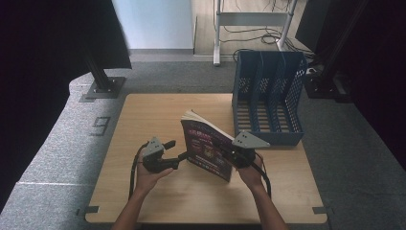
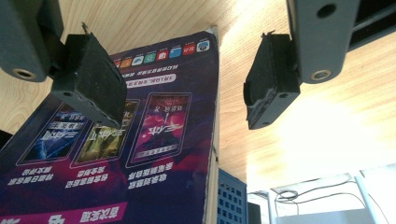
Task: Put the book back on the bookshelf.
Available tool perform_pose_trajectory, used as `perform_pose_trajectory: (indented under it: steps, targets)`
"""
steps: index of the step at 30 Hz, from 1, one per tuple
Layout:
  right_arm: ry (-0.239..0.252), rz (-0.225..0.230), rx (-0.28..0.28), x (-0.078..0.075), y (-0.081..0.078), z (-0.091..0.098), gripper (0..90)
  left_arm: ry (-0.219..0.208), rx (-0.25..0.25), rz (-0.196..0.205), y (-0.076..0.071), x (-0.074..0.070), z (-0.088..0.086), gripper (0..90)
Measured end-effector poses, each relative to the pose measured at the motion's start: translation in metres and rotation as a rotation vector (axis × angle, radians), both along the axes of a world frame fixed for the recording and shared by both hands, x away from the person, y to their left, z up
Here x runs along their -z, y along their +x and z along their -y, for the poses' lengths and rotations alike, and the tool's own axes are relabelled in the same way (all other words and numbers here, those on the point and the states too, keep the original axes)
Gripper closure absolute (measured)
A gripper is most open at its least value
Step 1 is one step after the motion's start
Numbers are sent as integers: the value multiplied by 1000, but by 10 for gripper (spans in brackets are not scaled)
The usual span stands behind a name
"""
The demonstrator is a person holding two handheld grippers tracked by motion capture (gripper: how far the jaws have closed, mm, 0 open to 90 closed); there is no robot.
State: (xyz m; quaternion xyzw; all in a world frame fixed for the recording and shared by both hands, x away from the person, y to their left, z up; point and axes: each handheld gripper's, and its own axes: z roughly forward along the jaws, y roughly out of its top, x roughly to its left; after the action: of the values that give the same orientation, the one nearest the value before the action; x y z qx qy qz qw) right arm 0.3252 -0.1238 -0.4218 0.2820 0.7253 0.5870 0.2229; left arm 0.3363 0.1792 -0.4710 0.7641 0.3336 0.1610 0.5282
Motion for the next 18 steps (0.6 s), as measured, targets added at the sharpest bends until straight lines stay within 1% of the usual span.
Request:
perform_pose_trajectory:
  steps: [4,8,13,18]
  targets:
    - [4,3,4,1,0,1,812,4,-7,-10,-1,1,-1,296]
    - [17,-4,10,1,1,1,813,4,-13,-17,-1,2,-3,297]
    - [27,-22,11,-1,1,2,814,0,-18,-24,-1,3,-3,299]
    - [49,-36,29,-5,1,5,815,-4,-22,-30,-1,3,-5,301]
